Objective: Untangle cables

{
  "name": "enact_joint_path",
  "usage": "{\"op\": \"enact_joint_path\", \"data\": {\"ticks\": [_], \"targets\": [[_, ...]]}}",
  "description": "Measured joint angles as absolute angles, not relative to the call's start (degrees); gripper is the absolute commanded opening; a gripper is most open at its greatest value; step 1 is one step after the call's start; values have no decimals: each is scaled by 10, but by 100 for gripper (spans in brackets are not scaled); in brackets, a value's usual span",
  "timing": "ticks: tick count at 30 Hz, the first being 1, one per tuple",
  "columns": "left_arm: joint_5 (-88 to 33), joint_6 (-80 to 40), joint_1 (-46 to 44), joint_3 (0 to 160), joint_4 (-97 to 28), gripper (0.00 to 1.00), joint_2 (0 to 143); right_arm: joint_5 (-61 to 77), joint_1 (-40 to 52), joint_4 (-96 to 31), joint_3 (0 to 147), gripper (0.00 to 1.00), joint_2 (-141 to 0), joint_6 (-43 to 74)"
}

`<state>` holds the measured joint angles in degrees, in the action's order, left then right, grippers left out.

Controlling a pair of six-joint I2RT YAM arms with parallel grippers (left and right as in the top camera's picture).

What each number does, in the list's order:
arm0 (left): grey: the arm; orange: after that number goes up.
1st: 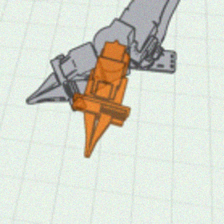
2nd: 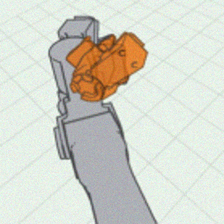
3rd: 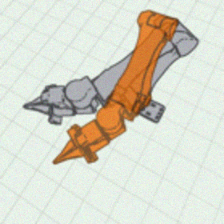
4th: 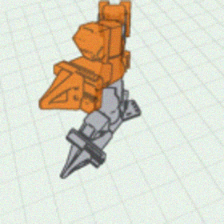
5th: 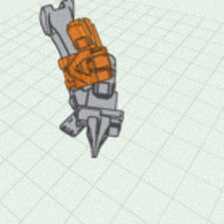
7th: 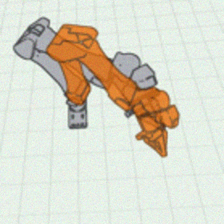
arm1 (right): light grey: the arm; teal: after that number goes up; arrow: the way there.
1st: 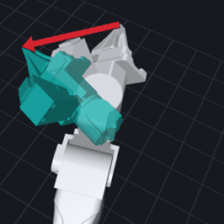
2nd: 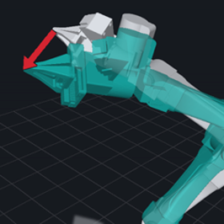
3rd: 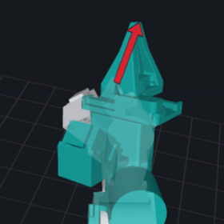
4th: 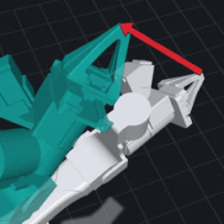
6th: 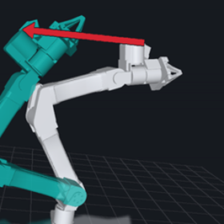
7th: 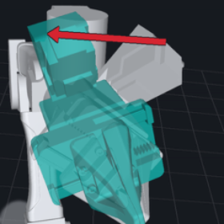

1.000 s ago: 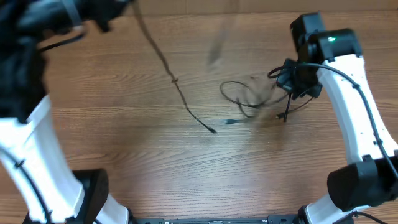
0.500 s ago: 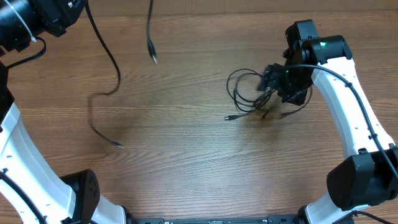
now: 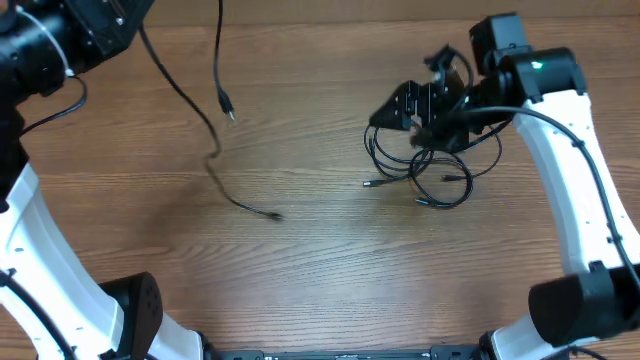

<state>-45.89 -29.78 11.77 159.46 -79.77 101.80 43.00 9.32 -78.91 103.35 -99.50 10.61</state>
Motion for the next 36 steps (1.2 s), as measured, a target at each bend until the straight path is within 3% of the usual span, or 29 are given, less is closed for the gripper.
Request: {"op": "enact_joint_path", "data": {"ticks": [10,19,30,36], "targets": [[-310,-483,-24,1595,-798,4,1025,549,221,-674,1058,100,-924,71],[-173,-608,-63,1595,-830,4,1040,561,272,-601,1058,100,-925,73],[-169,-670,-72,1595,-839,5,1042,479,336,-516,1058,94,-925,106],[-200,-692,-72,1595,-840,4,1042,370,355,-506,1058,82,-930,120]]}}
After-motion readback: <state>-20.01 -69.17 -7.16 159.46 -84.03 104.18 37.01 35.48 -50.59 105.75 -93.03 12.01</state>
